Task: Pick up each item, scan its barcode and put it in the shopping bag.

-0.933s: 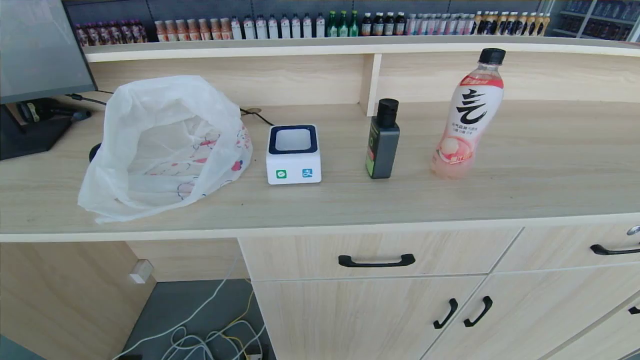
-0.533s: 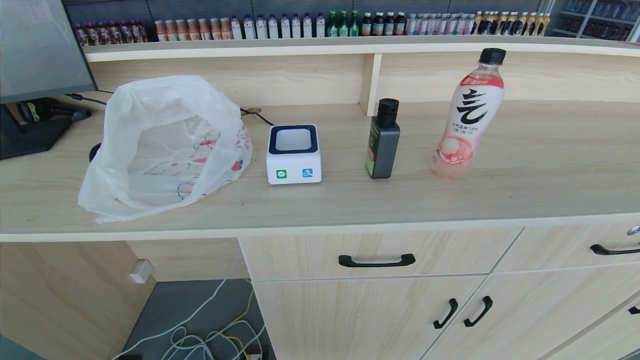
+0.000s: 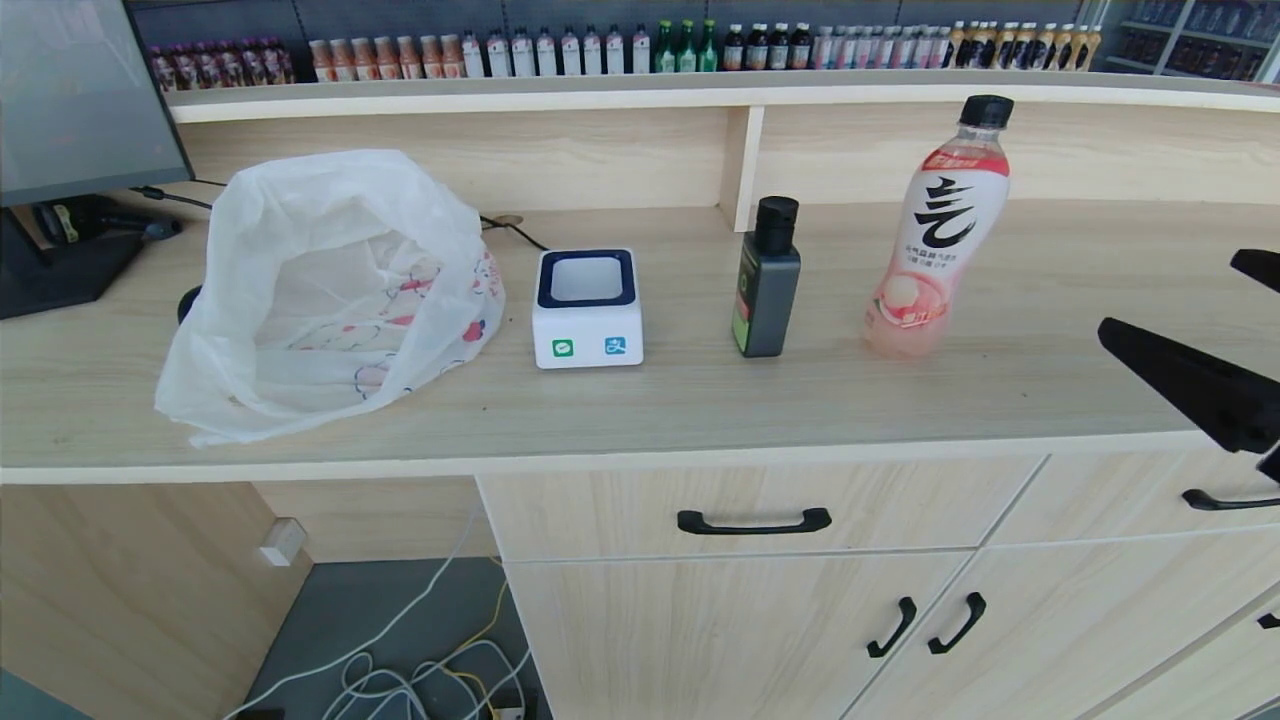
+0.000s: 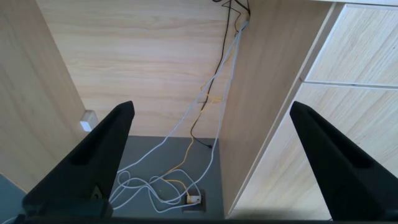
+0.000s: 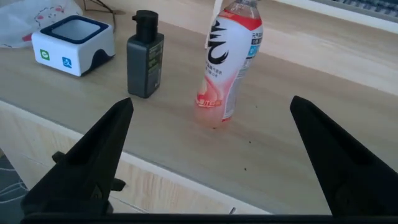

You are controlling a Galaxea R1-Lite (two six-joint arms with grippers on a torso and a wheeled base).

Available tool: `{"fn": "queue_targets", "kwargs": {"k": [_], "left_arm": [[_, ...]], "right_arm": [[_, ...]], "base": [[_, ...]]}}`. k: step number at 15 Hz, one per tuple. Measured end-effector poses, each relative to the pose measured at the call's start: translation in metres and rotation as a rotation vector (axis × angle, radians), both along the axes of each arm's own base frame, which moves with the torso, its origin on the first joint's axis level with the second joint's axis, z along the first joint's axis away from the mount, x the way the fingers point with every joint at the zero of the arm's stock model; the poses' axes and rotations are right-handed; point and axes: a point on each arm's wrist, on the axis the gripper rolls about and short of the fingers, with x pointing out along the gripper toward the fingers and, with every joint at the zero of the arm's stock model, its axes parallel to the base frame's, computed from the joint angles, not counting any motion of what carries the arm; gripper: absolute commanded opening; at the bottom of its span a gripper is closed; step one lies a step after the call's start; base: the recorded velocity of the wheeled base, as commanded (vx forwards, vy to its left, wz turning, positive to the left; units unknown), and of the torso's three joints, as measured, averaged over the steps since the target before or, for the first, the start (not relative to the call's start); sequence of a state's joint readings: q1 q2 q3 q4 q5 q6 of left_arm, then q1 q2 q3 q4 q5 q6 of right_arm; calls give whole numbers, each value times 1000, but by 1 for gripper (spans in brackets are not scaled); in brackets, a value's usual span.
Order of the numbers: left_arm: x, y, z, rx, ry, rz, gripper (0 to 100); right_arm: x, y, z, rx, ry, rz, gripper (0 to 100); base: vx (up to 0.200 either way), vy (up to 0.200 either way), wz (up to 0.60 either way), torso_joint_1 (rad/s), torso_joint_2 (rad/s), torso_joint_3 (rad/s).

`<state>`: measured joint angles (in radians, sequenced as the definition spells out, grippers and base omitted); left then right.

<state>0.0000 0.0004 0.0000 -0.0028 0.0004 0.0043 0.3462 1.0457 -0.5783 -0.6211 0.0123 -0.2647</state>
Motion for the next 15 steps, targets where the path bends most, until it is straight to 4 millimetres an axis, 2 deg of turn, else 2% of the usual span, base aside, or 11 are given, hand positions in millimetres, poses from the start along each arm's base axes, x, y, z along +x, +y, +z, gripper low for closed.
{"fn": "queue_targets", "kwargs": {"k": [3,7,9,12,15], "left_arm": [[0,0,0,0,0,0,100],[0,0,0,0,0,0,100],[0,0,0,0,0,0,100],[0,0,0,0,0,0,100],[0,0,0,0,0,0,100]], "right_arm": [[22,27,-2,-1,14,77,100],[28,70,-11,-14,44,248,100],[40,88,-13,27,20,288,100],[60,107,-16,104,-1,260,100],[79,123,-21,109,16,238,100]], "base": [[0,0,0,0,0,0],[0,0,0,0,0,0],[0,0,0,0,0,0],[0,0,0,0,0,0],[0,0,0,0,0,0]]}}
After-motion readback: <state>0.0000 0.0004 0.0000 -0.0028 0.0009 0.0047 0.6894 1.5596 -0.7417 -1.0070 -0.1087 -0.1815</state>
